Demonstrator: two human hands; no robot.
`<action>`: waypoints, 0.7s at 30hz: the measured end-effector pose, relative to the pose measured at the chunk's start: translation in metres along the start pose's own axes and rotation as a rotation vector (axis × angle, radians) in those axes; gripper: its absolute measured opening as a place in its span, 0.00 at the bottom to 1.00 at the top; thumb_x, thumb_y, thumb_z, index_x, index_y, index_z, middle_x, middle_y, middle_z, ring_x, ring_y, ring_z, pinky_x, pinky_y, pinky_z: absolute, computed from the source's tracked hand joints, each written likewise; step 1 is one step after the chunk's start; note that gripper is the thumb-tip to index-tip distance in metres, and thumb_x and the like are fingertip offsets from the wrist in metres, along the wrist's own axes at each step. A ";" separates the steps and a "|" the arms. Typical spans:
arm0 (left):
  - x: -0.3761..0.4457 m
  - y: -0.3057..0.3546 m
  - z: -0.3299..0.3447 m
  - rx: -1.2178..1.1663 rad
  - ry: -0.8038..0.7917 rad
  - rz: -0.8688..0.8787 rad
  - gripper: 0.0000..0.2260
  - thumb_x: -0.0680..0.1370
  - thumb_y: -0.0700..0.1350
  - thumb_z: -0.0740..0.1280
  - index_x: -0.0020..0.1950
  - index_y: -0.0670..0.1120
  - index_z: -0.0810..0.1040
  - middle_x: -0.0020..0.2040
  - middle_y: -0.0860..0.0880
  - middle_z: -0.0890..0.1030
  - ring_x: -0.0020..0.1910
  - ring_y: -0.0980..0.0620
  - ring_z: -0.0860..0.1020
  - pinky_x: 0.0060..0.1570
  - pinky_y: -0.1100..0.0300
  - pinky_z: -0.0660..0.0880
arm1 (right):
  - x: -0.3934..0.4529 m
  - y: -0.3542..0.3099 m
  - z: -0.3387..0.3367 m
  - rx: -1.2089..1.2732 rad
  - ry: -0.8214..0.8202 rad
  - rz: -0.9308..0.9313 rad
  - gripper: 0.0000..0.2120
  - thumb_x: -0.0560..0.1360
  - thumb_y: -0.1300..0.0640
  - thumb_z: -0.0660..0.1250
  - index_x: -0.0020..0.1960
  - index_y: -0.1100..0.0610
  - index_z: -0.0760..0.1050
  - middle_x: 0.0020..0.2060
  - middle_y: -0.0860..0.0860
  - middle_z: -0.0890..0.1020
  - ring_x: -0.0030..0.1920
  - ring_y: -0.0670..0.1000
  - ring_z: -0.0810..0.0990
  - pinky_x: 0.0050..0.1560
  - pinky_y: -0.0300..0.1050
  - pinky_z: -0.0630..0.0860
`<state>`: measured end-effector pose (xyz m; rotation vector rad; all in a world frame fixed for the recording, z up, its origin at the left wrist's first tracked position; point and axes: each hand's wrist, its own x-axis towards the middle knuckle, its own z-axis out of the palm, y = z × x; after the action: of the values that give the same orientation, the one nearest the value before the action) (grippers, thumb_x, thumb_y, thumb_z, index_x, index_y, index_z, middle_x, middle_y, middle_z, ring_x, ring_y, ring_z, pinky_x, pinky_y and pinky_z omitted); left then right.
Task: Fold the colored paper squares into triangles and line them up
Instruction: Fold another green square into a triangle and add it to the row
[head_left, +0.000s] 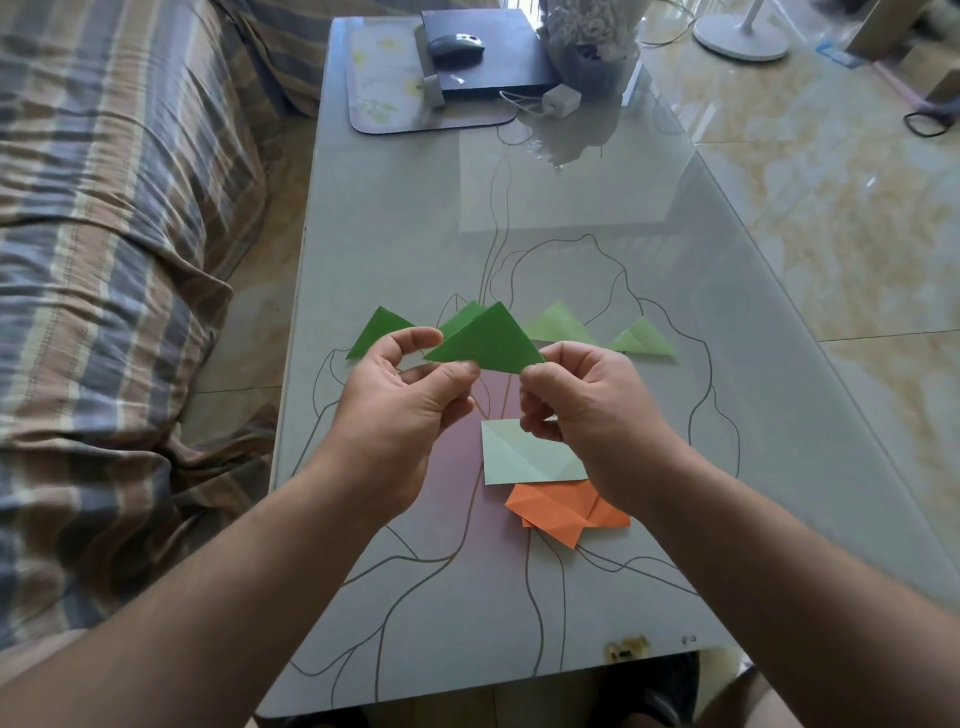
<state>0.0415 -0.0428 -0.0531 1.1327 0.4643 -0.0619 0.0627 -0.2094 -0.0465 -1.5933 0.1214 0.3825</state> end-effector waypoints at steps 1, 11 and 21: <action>0.000 0.000 0.000 0.004 0.001 0.002 0.17 0.77 0.33 0.72 0.60 0.48 0.74 0.38 0.50 0.84 0.37 0.54 0.82 0.44 0.59 0.82 | 0.000 0.000 0.000 -0.001 0.001 0.003 0.09 0.79 0.67 0.65 0.41 0.60 0.77 0.30 0.52 0.79 0.31 0.52 0.76 0.45 0.54 0.75; 0.003 0.002 -0.003 -0.004 0.082 0.023 0.13 0.79 0.35 0.71 0.60 0.47 0.75 0.43 0.46 0.83 0.39 0.53 0.82 0.44 0.61 0.82 | 0.002 -0.002 -0.004 0.033 0.023 0.013 0.13 0.79 0.67 0.65 0.37 0.56 0.75 0.29 0.52 0.78 0.30 0.50 0.76 0.46 0.55 0.75; -0.004 -0.006 0.005 -0.208 0.145 -0.115 0.15 0.86 0.56 0.57 0.59 0.46 0.75 0.46 0.43 0.86 0.43 0.46 0.84 0.47 0.52 0.83 | 0.000 -0.001 0.000 0.065 -0.019 0.053 0.12 0.81 0.63 0.67 0.39 0.56 0.75 0.30 0.51 0.79 0.30 0.49 0.77 0.47 0.53 0.77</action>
<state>0.0379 -0.0507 -0.0550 0.9091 0.6497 -0.0310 0.0626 -0.2092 -0.0459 -1.5245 0.1601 0.4302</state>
